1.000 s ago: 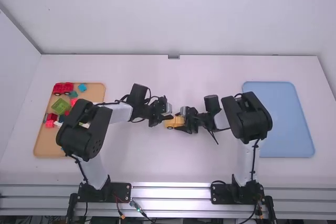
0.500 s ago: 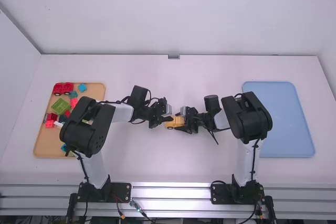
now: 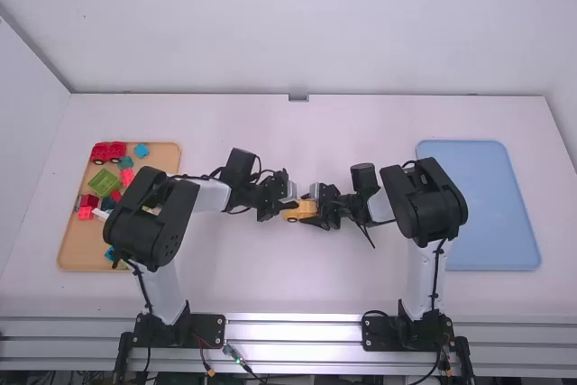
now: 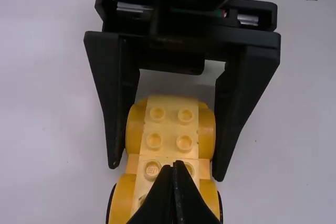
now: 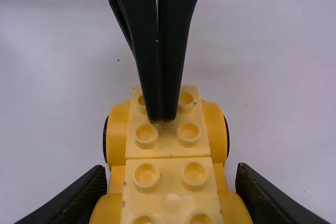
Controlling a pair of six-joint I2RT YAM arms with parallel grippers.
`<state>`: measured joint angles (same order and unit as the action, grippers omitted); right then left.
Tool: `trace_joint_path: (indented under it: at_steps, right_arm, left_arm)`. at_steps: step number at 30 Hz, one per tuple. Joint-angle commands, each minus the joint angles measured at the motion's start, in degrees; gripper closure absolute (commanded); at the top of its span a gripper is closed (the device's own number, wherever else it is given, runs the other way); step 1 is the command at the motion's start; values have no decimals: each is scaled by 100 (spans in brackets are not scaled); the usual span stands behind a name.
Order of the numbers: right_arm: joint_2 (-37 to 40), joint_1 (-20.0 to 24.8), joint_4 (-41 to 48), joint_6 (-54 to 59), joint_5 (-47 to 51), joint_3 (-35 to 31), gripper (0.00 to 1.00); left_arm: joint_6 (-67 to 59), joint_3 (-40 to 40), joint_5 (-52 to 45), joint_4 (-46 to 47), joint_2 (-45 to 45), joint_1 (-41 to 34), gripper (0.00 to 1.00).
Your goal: Assemble lego blocks to make yellow taxi
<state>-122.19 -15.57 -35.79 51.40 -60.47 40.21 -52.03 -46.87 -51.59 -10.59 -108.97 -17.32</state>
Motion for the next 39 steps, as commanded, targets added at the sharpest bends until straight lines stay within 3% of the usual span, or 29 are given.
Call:
trace_joint_path:
  at_steps: [1,12,21,23,25,26,28,29,30,33,35,39]
  right_arm:
    - [-72,15,-24,-13,-118,33,42]
    - [-72,15,-74,-17,-120,33,42]
    - [-72,15,-111,-17,-118,28,42]
    - [-72,17,-111,-17,-107,28,42]
    - [-72,15,-109,-17,-103,28,42]
    - [-72,15,-109,-20,-103,28,42]
    - [-72,17,-109,-17,-103,28,42]
    - [-72,15,-109,-17,-103,28,42]
    - [-72,15,-109,-17,-96,28,42]
    - [-72,15,-109,-20,-101,28,42]
    - [-72,17,-109,-17,-98,28,33]
    - [-72,22,-107,-24,-96,28,5]
  left_arm:
    - [20,315,796,173,-164,-68,98]
    - [424,417,1351,153,-223,-68,98]
    - [426,240,433,-273,199,57,98]
    - [428,120,251,-262,389,111,93]
    - [426,48,260,-184,660,190,80]
    - [457,31,306,-157,892,245,66]
    - [470,33,295,-149,1220,348,21]
    - [472,33,297,-146,1270,367,18]
    - [474,33,299,-120,1478,472,1]
    - [675,33,299,-35,1851,686,1]
    - [1189,33,293,-22,2190,955,1]
    - [2302,33,254,0,2579,1349,1]
